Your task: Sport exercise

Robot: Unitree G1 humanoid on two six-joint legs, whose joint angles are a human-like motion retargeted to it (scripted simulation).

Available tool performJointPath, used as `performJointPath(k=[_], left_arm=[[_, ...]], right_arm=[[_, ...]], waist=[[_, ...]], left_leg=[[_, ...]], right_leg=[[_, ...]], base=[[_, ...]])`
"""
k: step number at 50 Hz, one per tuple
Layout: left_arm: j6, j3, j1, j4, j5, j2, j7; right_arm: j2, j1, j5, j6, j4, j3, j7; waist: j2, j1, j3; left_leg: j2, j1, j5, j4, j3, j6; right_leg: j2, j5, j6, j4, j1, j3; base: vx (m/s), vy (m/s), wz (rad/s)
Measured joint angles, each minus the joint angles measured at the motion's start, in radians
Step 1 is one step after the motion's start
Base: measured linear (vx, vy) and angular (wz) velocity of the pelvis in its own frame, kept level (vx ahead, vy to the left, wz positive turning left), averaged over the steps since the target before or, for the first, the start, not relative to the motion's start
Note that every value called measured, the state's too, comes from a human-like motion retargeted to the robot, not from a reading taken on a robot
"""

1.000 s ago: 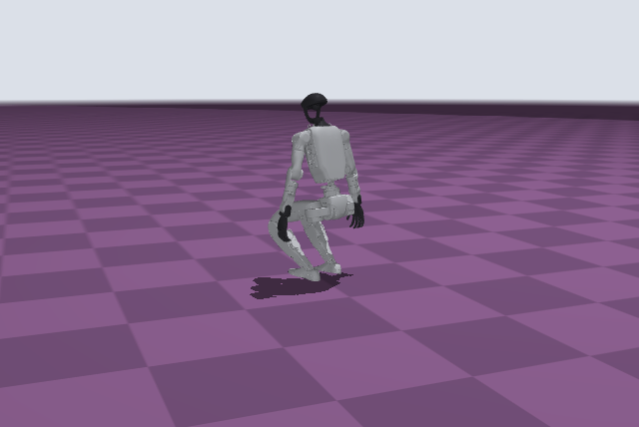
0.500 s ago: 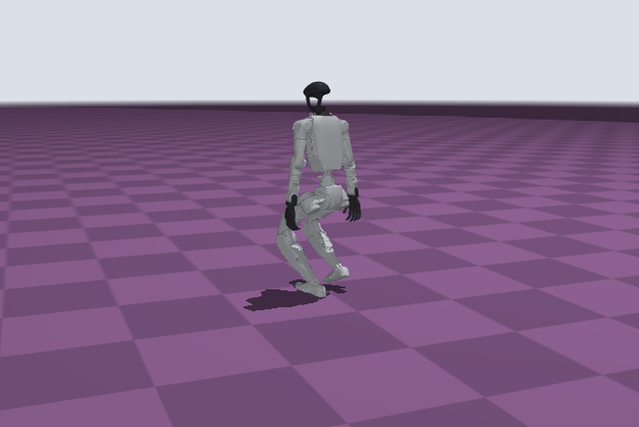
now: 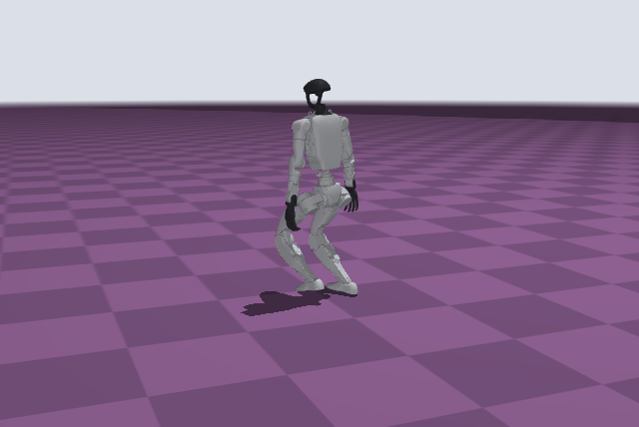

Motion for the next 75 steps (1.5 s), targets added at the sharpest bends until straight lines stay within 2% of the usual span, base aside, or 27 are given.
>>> performJointPath(k=[5,9,14,22,31,35,44,52,61,67,70,75], left_arm=[[0.015,0.005,-0.011,-0.004,-0.002,0.002,-0.027],[0.013,0.010,-0.026,-0.016,-0.006,0.016,-0.041],[0.014,0.020,-0.042,-0.035,-0.027,0.028,-0.042],[0.033,0.025,-0.069,-0.028,-0.035,0.021,-0.014],[0.027,-0.004,-0.112,-0.007,-0.001,0.020,0.033],[0.015,-0.022,-0.118,-0.017,0.015,0.046,0.068],[-0.003,-0.052,-0.130,-0.045,0.041,0.079,0.132],[-0.008,-0.050,-0.143,-0.063,0.044,0.098,0.169],[-0.012,-0.040,-0.167,-0.078,0.015,0.131,0.210],[-0.013,-0.027,-0.190,-0.086,-0.021,0.154,0.246],[-0.012,-0.019,-0.203,-0.089,-0.045,0.166,0.269],[-0.014,-0.013,-0.232,-0.097,-0.089,0.183,0.305]], right_arm=[[-0.016,-0.015,0.032,0.014,0.018,-0.002,0.052],[-0.029,-0.020,0.067,0.028,0.040,-0.017,0.104],[-0.042,-0.018,0.089,0.044,0.068,-0.036,0.136],[-0.052,-0.013,0.070,0.044,0.090,-0.049,0.099],[-0.094,-0.035,0.067,0.023,0.098,-0.051,0.026],[-0.104,-0.052,0.080,0.011,0.099,-0.054,-0.001],[-0.115,-0.082,0.098,-0.009,0.101,-0.067,-0.067],[-0.129,-0.097,0.088,-0.020,0.092,-0.076,-0.116],[-0.132,-0.126,0.074,-0.034,0.064,-0.079,-0.167],[-0.133,-0.158,0.088,-0.048,0.027,-0.085,-0.201],[-0.134,-0.178,0.102,-0.056,0.005,-0.091,-0.223],[-0.135,-0.210,0.140,-0.067,-0.027,-0.103,-0.267]], waist=[[0.002,0.011,-0.035],[-0.029,-0.009,-0.078],[-0.052,-0.026,-0.116],[-0.027,0.010,-0.106],[0.015,0.030,-0.081],[0.018,0.014,-0.096],[-0.013,-0.064,-0.156],[-0.026,-0.089,-0.155],[-0.043,-0.112,-0.106],[-0.037,-0.121,-0.074],[-0.028,-0.123,-0.063],[-0.010,-0.131,-0.057]], left_leg=[[0.053,-0.199,0.016,0.320,0.042,0.045],[0.014,-0.347,0.036,0.522,0.100,0.063],[-0.033,-0.431,0.071,0.604,0.157,0.043],[-0.014,-0.307,0.030,0.326,0.106,0.006],[0.034,-0.150,-0.039,-0.147,0.075,0.035],[0.004,-0.124,-0.062,-0.315,0.082,0.058],[-0.127,-0.187,-0.056,-0.538,0.116,0.089],[-0.166,-0.225,-0.048,-0.579,0.145,0.091],[-0.182,-0.295,-0.078,-0.503,0.181,0.121],[-0.158,-0.386,-0.108,-0.408,0.194,0.151],[-0.136,-0.447,-0.120,-0.354,0.194,0.170],[-0.111,-0.566,-0.120,-0.283,0.184,0.194]], right_leg=[[0.030,0.000,-0.055,-0.029,-0.060,-0.025],[-0.009,0.000,-0.083,-0.059,-0.114,-0.032],[-0.053,0.000,-0.107,-0.081,-0.156,-0.038],[-0.056,0.000,-0.096,-0.053,-0.149,-0.074],[-0.107,0.020,-0.058,-0.076,-0.150,-0.123],[-0.158,0.037,-0.041,-0.097,-0.187,-0.137],[-0.313,0.058,0.012,-0.084,-0.333,-0.132],[-0.375,0.069,0.038,-0.065,-0.390,-0.128],[-0.421,0.074,0.055,0.037,-0.462,-0.112],[-0.434,0.176,0.076,0.150,-0.574,-0.114],[-0.440,0.218,0.068,0.211,-0.644,-0.118],[-0.448,0.227,0.032,0.282,-0.762,-0.125]], base=[[-0.04,-0.08,0.08],[-0.04,-0.07,0.55],[-0.03,-0.04,0.46],[0.00,0.00,-0.07],[0.00,0.00,0.00],[-0.02,0.05,0.30],[-0.04,0.09,0.51],[-0.04,0.10,0.21],[-0.07,0.10,0.09],[-0.10,0.10,-0.16],[-0.11,0.09,-0.29],[-0.11,0.07,-0.20]])
